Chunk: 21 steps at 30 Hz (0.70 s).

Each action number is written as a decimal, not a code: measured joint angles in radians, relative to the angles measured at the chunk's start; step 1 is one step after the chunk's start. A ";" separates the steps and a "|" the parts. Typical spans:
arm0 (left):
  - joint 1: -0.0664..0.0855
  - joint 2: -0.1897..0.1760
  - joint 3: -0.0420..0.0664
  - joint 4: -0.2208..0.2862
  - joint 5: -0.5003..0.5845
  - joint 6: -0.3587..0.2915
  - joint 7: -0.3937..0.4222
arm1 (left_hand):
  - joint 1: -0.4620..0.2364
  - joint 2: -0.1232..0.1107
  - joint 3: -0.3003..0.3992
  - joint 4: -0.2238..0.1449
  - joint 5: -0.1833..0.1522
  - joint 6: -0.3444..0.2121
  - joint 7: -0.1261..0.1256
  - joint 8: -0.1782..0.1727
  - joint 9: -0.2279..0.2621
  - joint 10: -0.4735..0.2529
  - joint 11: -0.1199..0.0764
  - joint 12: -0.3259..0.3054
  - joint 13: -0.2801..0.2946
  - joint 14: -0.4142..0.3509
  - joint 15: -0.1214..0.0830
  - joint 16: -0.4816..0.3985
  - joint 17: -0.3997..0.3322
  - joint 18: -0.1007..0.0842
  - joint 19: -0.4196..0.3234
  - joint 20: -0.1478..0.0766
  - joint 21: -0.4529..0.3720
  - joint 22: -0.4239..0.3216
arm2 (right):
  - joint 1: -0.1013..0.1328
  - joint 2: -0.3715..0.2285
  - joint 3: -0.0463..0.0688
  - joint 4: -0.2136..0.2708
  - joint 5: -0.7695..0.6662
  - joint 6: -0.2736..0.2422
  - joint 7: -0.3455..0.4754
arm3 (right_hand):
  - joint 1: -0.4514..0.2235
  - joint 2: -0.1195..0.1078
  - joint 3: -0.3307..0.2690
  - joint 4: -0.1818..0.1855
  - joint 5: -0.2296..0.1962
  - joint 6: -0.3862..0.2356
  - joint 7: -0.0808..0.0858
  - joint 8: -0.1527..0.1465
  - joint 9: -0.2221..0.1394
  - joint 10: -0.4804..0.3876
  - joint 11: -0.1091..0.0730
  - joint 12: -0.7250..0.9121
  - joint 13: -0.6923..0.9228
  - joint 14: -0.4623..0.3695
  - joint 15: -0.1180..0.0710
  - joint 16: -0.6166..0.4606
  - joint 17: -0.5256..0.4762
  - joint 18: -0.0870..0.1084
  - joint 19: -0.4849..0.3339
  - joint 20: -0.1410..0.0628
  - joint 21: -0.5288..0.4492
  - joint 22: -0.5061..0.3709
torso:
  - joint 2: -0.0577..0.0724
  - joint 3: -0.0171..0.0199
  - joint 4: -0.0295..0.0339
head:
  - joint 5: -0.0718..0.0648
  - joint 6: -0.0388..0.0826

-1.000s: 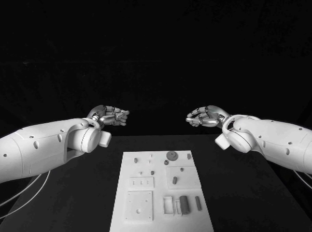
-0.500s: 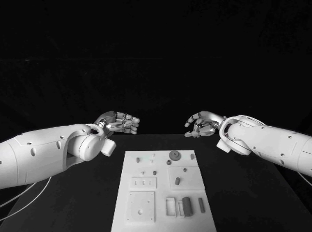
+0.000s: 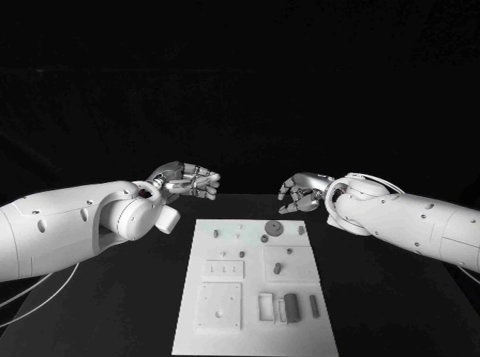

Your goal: Assemble the parts on the task board

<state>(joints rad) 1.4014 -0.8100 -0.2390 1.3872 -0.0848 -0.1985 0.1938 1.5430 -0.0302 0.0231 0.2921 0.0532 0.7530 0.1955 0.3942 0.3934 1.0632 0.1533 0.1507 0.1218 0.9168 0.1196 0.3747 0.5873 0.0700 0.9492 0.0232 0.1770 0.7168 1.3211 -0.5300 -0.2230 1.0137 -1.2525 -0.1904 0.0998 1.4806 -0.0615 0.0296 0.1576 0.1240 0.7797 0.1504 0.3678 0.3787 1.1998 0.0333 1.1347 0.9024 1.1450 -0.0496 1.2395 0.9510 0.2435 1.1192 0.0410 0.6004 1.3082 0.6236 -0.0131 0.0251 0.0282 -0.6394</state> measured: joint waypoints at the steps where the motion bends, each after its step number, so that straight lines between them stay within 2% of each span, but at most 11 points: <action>1: 0.000 0.000 0.000 0.000 0.001 0.001 0.000 | 0.000 0.000 0.000 0.000 0.000 0.000 0.000 0.000 -0.001 0.000 0.000 0.000 0.000 0.000 0.000 0.000 0.000 0.000 0.000 0.000 0.000 0.000 | -0.005 0.004 0.000 0.003 -0.018 -0.002 -0.006 | 0.000 0.000 0.001 0.001 0.000 0.006 -0.001 0.000 0.002 -0.001 0.000 0.015 0.008 0.001 -0.001 0.015 0.007 -0.003 0.005 -0.005 0.013 0.000 | 0.004 -0.0003 0.0023 | -0.002 0.000; 4: 0.000 0.000 0.000 0.006 0.002 0.003 -0.001 | 0.000 0.000 0.000 0.000 0.000 0.000 0.000 0.000 -0.001 0.000 0.000 0.000 0.000 0.000 0.000 0.000 0.000 0.000 0.000 0.000 0.000 -0.001 | -0.017 0.009 0.000 0.013 -0.061 -0.007 -0.021 | 0.000 0.000 0.002 0.008 0.002 0.015 -0.004 -0.009 0.008 -0.001 0.000 0.045 0.020 0.009 -0.009 0.049 0.022 -0.002 0.018 -0.018 0.051 0.000 | 0.013 -0.0009 0.0082 | -0.005 0.002; 7: 0.000 0.000 0.000 0.008 0.003 0.005 -0.001 | 0.000 0.000 0.000 0.000 0.000 0.000 0.000 0.000 -0.001 0.000 0.000 0.000 0.000 0.000 0.000 0.000 0.001 0.000 0.000 0.000 0.000 -0.001 | -0.024 0.015 0.000 0.018 -0.086 -0.012 -0.032 | 0.000 0.000 0.006 0.012 0.008 0.023 -0.006 -0.009 0.010 -0.001 0.000 0.059 0.024 0.020 -0.009 0.068 0.029 -0.002 0.027 -0.024 0.074 0.000 | 0.022 -0.0015 0.0136 | -0.008 0.003; 10: 0.000 -0.001 0.000 0.005 0.003 0.010 -0.001 | -0.006 -0.002 0.000 0.000 0.000 0.000 0.000 0.000 -0.002 0.000 0.000 -0.005 -0.001 0.000 0.000 -0.004 0.002 -0.001 0.000 0.000 0.000 -0.001 | -0.028 0.029 0.000 0.019 -0.110 -0.018 -0.047 | 0.004 0.004 0.013 0.019 0.008 0.030 -0.006 -0.016 0.011 0.017 -0.007 0.078 0.027 0.045 -0.012 0.099 0.042 -0.003 0.045 -0.041 0.110 0.000 | 0.032 -0.0025 0.0177 | -0.012 -0.001; 15: 0.000 0.001 0.000 -0.013 0.016 0.015 -0.001 | -0.008 0.000 0.000 0.000 0.000 0.000 0.000 0.000 -0.002 0.004 0.004 -0.005 -0.001 0.000 0.000 -0.004 0.002 -0.002 0.000 0.000 0.000 -0.002 | -0.037 0.042 0.002 0.016 -0.136 -0.028 -0.066 | 0.004 0.004 0.015 0.034 0.008 0.037 -0.012 -0.022 0.011 0.023 -0.008 0.084 0.025 0.054 -0.015 0.114 0.047 -0.004 0.050 -0.043 0.135 0.000 | 0.047 -0.0040 0.0217 | -0.016 0.002; 18: 0.000 0.001 0.000 -0.015 0.034 0.020 -0.001 | -0.008 0.000 -0.002 0.002 0.000 0.000 0.000 -0.004 -0.002 0.004 0.004 -0.005 -0.001 0.000 0.000 -0.004 0.003 -0.003 0.000 0.000 -0.004 -0.002 | -0.049 0.050 0.000 0.011 -0.148 -0.035 -0.075 | 0.007 0.007 0.019 0.038 0.015 0.039 -0.010 -0.024 0.011 0.023 -0.008 0.085 0.024 0.054 -0.015 0.118 0.048 -0.005 0.052 -0.045 0.142 0.000 | 0.056 -0.0055 0.0233 | -0.019 0.004; 21: 0.000 0.001 0.000 -0.015 0.039 0.026 -0.001 | -0.011 -0.003 -0.002 0.002 0.000 0.000 0.000 -0.004 -0.003 0.004 0.004 -0.008 -0.002 0.000 0.000 -0.008 0.004 -0.004 0.000 0.000 -0.004 -0.002 | -0.051 0.051 -0.001 0.015 -0.160 -0.039 -0.083 | 0.008 0.008 0.022 0.041 0.015 0.040 -0.008 -0.026 0.011 0.023 -0.008 0.089 0.021 0.056 -0.017 0.121 0.049 -0.006 0.055 -0.045 0.150 0.000 | 0.063 -0.0062 0.0249 | -0.022 0.006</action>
<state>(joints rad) 1.4014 -0.8093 -0.2394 1.3723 -0.0454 -0.1725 0.1927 1.5325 -0.0331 0.0208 0.2944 0.0532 0.7529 0.1955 0.3902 0.3907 1.0668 0.1569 0.1424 0.1201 0.9167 0.1196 0.3671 0.5914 0.0662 0.9492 0.0232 0.1732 0.7144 1.2700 -0.4791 -0.2238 1.0285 -1.4126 -0.2296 0.0171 1.4888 -0.0534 0.0516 0.1988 0.1394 0.8201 0.1420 0.3423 0.3893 1.2232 0.0250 1.2239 0.9231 1.2007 -0.0663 1.3601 1.0002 0.2378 1.1738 -0.0038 0.7502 1.3080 0.6866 -0.0194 0.0500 0.0063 -0.6334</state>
